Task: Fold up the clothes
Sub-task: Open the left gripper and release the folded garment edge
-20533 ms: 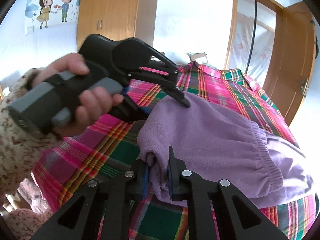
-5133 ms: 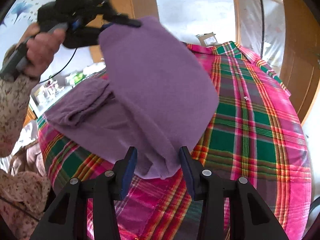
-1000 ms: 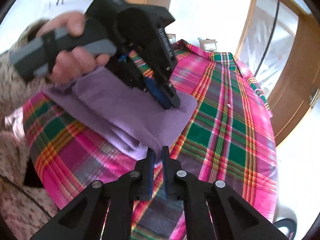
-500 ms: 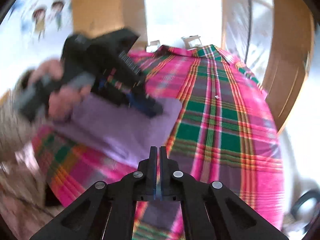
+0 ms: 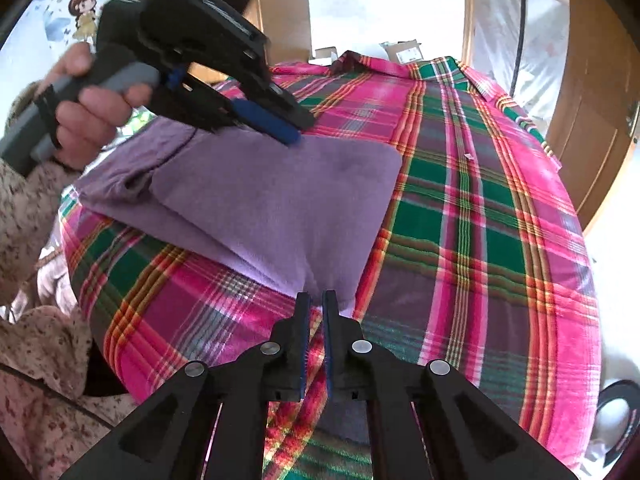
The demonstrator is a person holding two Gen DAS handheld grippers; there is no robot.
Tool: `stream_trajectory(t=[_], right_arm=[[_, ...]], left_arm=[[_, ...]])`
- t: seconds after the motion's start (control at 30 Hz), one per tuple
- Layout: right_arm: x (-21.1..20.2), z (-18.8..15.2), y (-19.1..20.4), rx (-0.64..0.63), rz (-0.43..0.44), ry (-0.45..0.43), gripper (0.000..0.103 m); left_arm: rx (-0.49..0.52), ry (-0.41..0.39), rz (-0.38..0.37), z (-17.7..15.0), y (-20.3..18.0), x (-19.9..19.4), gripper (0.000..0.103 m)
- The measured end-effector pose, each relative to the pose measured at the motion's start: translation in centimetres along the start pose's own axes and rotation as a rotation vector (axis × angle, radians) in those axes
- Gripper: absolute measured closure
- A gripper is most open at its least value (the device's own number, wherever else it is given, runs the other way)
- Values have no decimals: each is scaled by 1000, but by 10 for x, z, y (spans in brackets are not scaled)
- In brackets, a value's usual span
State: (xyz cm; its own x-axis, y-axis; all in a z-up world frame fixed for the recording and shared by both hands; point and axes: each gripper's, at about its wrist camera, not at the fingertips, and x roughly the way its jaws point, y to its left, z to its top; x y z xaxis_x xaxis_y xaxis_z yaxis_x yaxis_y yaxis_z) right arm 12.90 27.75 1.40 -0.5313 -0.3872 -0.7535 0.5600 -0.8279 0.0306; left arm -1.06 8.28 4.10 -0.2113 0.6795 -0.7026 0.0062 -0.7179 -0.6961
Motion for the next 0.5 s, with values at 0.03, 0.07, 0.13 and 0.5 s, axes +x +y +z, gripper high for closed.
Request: stream_trajectory(t=[0.03, 0.07, 0.13, 0.5], right_arm=[[-1, -1, 2, -3, -10, 0, 96], [-4, 0, 3, 1, -13, -16, 96], [-9, 6, 6, 10, -2, -49, 96], [39, 43, 34, 13, -11, -18, 90]], left_arm=[[-1, -20, 0, -1, 2, -9, 88], [-3, -40, 0, -2, 5, -19, 88], [-11, -82, -8, -8, 10, -40, 88], [-73, -177, 10, -47, 60, -91, 86]])
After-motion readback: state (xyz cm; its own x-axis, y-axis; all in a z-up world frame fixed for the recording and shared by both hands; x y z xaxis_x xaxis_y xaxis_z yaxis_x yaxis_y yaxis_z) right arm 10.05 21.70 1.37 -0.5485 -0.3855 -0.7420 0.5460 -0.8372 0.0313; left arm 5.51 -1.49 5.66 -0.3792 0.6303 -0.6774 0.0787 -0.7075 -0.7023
